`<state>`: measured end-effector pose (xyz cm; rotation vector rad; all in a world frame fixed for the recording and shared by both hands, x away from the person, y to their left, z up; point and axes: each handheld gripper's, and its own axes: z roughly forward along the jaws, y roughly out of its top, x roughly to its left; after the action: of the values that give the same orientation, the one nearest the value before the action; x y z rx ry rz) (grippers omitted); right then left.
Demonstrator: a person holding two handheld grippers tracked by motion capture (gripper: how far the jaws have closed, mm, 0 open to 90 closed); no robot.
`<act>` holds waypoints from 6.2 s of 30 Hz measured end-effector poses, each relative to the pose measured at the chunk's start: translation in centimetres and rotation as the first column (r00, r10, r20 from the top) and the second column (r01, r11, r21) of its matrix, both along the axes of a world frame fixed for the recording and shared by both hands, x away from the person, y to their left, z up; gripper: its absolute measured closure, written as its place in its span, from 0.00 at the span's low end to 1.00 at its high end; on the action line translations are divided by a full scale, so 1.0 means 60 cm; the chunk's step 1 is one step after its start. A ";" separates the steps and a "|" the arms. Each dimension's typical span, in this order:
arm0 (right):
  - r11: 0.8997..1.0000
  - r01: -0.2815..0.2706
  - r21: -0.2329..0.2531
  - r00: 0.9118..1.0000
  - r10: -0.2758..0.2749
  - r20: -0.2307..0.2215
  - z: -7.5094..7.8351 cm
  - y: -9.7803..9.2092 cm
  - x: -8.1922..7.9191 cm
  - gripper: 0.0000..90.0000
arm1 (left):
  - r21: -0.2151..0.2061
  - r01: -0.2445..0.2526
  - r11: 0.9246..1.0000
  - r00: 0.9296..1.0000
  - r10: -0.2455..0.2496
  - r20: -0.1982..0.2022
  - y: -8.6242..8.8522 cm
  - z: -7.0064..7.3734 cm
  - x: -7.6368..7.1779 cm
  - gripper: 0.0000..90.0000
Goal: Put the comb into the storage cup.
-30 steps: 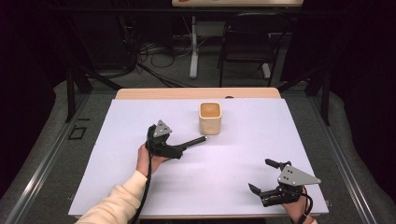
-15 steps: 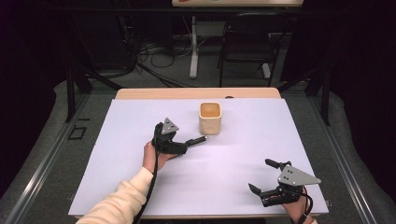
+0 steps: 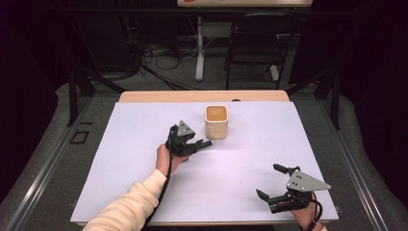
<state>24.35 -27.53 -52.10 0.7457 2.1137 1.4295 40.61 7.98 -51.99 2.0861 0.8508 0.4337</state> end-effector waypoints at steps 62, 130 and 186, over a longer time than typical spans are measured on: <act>1.000 -0.012 -0.006 1.000 0.012 -0.003 0.000 0.000 -0.002 0.00 | 0.114 0.026 0.993 0.996 -0.016 -0.088 -0.083 -0.052 0.046 1.00; 1.000 -0.006 -0.011 1.000 0.006 -0.005 0.002 -0.003 -0.004 0.00 | 0.061 0.144 0.988 0.965 -0.127 -0.231 -0.039 -0.054 -0.040 1.00; 1.000 -0.003 -0.009 1.000 0.003 -0.007 0.002 -0.003 -0.005 0.00 | 0.125 0.084 0.989 0.972 -0.053 -0.230 0.027 -0.050 -0.061 1.00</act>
<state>24.08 -27.71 -51.98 0.7455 2.1261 1.4200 36.98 9.60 -54.99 2.3133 0.8977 0.2234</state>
